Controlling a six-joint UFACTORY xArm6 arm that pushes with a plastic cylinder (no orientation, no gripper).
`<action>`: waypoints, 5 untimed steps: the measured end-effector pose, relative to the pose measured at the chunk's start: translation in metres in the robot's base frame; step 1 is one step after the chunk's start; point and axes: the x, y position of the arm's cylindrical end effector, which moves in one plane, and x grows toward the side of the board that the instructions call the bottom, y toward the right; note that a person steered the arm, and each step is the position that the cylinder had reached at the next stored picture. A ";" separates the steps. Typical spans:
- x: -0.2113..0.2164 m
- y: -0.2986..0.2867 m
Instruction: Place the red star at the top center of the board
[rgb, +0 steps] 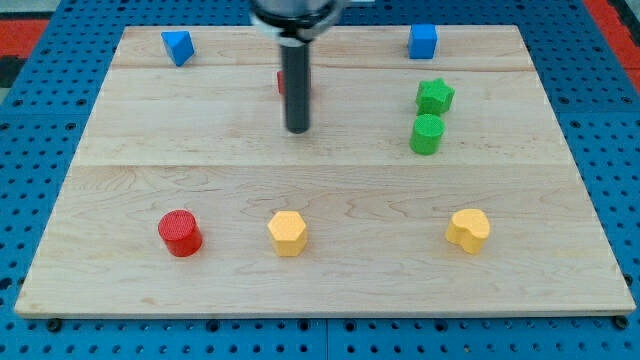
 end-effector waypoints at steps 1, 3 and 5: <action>-0.036 0.009; -0.080 0.009; -0.118 0.014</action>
